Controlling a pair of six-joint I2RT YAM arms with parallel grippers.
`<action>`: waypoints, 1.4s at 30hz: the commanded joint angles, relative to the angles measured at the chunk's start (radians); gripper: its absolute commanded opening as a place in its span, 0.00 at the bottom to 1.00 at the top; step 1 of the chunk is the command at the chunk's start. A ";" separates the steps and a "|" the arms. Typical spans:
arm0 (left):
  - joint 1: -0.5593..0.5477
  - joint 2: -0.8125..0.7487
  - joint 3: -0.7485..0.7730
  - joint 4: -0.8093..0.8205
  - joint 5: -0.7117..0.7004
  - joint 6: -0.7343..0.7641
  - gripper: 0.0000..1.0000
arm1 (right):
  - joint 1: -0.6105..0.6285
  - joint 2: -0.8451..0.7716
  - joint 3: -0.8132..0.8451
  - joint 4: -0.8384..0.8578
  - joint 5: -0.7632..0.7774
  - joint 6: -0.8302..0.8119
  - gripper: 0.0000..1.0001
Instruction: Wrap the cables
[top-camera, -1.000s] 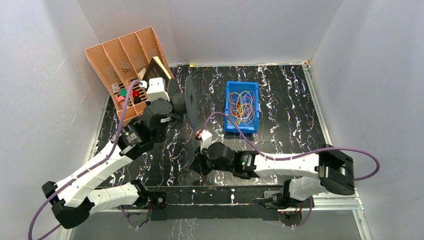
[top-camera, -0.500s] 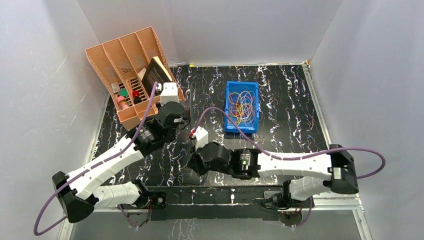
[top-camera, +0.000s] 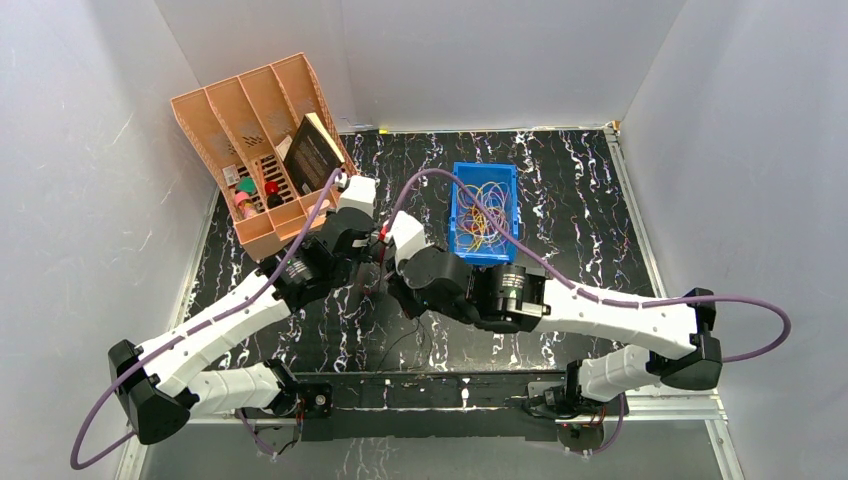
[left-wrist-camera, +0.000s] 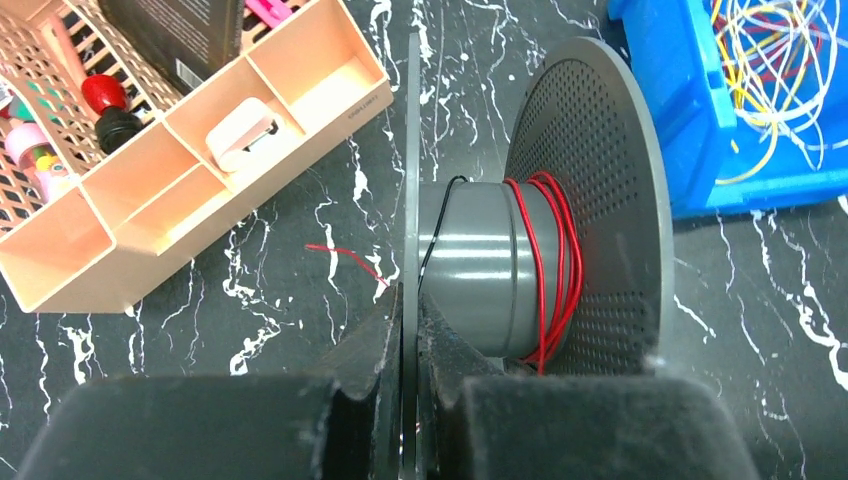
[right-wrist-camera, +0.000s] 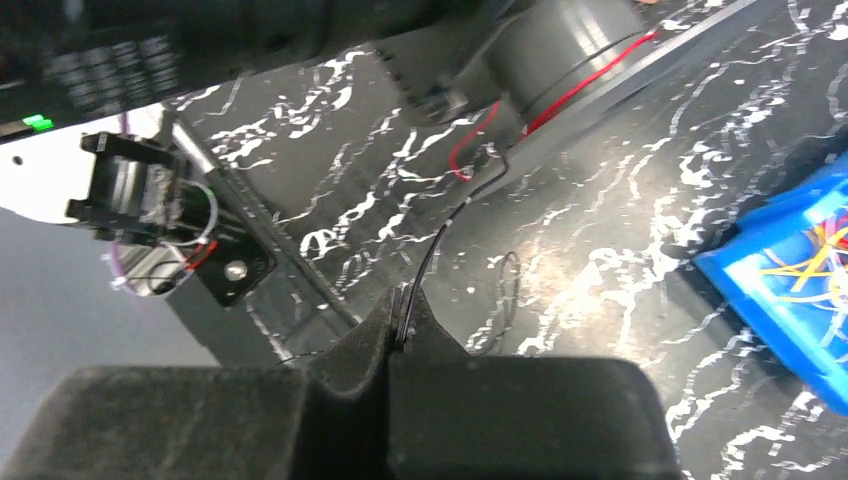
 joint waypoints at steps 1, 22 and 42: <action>0.001 -0.019 0.012 -0.030 0.089 0.078 0.00 | -0.077 -0.003 0.087 -0.069 -0.003 -0.104 0.00; 0.001 -0.247 0.142 -0.189 0.555 0.090 0.00 | -0.672 -0.060 -0.266 0.070 -0.173 -0.165 0.03; 0.001 -0.299 0.194 -0.024 0.272 -0.242 0.00 | -0.620 -0.138 -0.676 0.497 -0.506 0.093 0.00</action>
